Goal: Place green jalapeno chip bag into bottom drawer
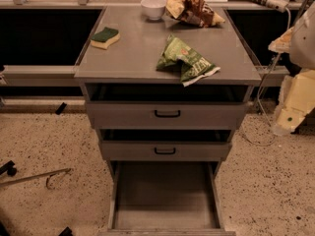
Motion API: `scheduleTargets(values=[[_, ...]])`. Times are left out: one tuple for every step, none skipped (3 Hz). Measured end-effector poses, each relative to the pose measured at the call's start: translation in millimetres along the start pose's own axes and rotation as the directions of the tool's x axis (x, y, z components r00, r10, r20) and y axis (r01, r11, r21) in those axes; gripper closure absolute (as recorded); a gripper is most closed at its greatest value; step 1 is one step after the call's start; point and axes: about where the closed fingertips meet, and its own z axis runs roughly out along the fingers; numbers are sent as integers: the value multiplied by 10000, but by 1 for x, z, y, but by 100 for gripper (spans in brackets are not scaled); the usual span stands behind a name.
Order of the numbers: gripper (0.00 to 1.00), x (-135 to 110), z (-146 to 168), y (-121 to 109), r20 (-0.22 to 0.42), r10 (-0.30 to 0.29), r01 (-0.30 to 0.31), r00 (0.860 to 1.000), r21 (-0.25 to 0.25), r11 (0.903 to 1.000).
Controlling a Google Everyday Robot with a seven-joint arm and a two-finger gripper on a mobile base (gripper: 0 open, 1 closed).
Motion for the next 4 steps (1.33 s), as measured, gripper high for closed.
scheduleTargets(values=[[0, 0, 0, 0, 0, 0, 0, 10000, 0, 10000], [0, -7, 10, -10, 37, -51, 50, 10000, 296, 9995], [0, -38, 47, -45, 371, -264, 233, 9990, 823, 9963], [0, -87, 87, -99, 1291, -383, 169, 9909, 1632, 9865]])
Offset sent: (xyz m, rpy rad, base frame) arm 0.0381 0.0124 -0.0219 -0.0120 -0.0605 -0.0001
